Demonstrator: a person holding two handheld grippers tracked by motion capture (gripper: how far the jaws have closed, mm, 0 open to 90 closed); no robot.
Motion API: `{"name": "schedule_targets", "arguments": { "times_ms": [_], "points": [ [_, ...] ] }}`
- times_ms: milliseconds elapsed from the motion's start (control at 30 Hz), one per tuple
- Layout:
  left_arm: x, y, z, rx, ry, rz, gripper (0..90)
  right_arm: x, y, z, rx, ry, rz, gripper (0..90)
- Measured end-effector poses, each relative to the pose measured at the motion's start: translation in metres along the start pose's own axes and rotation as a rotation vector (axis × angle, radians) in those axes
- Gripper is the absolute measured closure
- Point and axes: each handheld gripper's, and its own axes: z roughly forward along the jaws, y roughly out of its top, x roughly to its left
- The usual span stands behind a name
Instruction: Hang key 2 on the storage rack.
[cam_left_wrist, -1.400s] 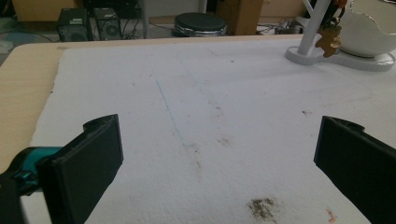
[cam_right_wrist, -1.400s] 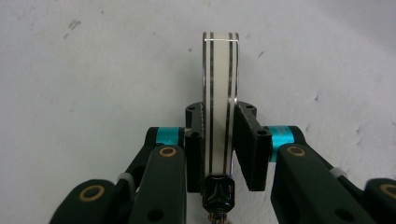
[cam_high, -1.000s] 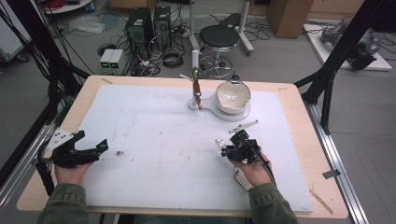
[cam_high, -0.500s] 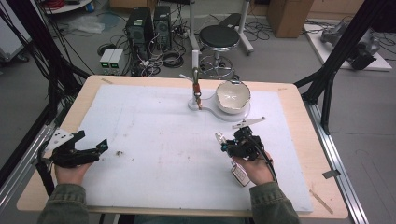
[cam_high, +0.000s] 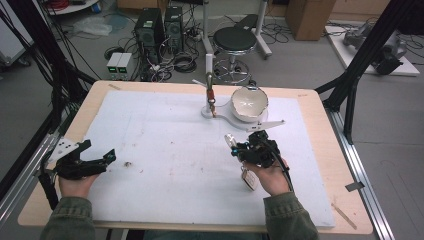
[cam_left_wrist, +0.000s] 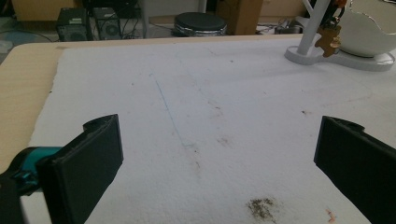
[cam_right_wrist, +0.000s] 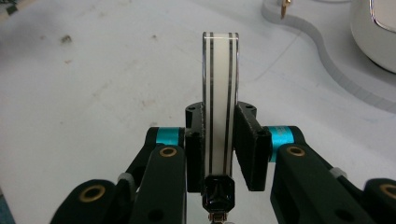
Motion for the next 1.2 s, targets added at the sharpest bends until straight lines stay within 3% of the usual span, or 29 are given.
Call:
{"name": "schedule_targets", "arguments": {
  "times_ms": [167, 767, 900, 1200],
  "points": [
    [0.000, 0.000, 0.000, 0.000, -0.001, 0.000, 1.7, 0.006, 0.008, -0.002, -0.045, 0.015, 0.000, 74.6],
    [-0.001, 0.000, 0.000, 0.002, -0.006, 0.001, 1.7, 0.024, 0.031, -0.008, -0.123, 0.074, -0.020, 74.7],
    [-0.001, 0.000, 0.001, 0.002, -0.008, 0.000, 1.7, 0.028, 0.034, -0.009, -0.152, 0.115, -0.016, 74.7],
    [-0.003, 0.004, -0.001, -0.009, -0.027, -0.011, 1.7, 0.040, 0.043, -0.002, -0.171, 0.149, -0.030, 74.7]
  ]
}}
